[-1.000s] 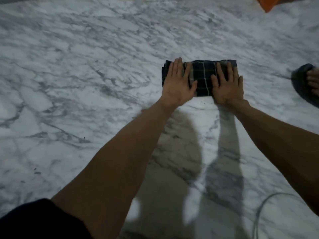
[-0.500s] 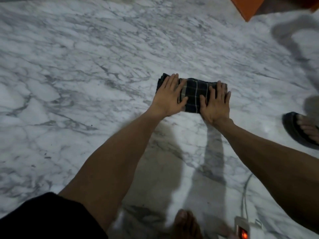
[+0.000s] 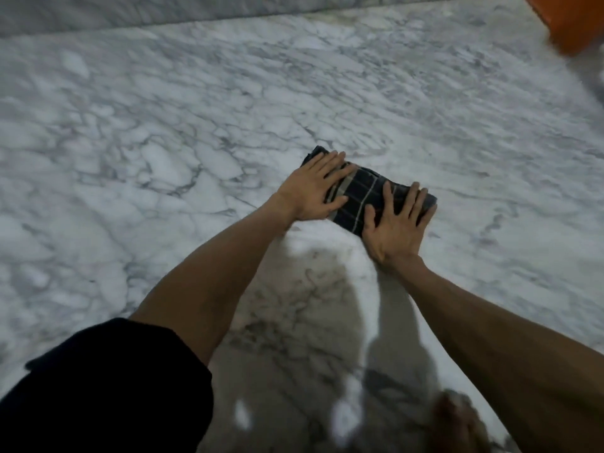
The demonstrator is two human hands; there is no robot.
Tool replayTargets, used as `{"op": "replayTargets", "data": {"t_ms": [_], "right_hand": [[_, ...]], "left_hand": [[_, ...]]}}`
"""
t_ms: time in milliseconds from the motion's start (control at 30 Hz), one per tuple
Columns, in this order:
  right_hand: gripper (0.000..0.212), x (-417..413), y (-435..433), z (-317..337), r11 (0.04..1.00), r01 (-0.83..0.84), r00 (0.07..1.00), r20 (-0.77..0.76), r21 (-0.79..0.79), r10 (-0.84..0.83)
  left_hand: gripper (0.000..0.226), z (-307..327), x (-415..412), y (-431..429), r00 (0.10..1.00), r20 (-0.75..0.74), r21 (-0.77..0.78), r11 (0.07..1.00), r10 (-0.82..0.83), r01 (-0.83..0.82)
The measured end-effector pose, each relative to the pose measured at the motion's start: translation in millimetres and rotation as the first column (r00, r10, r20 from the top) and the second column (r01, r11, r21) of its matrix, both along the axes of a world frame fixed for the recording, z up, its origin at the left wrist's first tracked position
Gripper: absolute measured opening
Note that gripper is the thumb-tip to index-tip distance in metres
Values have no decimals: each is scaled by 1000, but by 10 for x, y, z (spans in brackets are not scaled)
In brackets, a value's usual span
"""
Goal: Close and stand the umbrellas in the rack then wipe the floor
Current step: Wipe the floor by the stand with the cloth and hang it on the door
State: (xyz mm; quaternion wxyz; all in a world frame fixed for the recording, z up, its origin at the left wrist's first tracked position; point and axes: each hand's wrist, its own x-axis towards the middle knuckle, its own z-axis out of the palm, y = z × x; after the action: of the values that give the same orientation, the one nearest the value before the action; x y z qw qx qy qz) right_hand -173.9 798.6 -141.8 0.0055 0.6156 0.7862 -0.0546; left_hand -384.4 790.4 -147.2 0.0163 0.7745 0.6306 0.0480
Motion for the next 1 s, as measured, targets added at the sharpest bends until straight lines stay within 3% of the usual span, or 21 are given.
{"op": "replayTargets", "data": {"t_ms": [433, 700, 1000], "right_hand": [[67, -2416, -1445, 7, 943, -331, 944, -30, -45, 330], [67, -3547, -2178, 64, 866, -488, 871, -7, -104, 490], [66, -4386, -2560, 36, 786, -612, 790, -21, -89, 613]], "left_hand": [[68, -22, -2320, -2081, 943, 8, 2, 943, 333, -333], [71, -45, -3300, -3130, 867, 7, -1, 867, 499, -499], [72, -44, -3981, -3681, 786, 17, 13, 786, 618, -618]]}}
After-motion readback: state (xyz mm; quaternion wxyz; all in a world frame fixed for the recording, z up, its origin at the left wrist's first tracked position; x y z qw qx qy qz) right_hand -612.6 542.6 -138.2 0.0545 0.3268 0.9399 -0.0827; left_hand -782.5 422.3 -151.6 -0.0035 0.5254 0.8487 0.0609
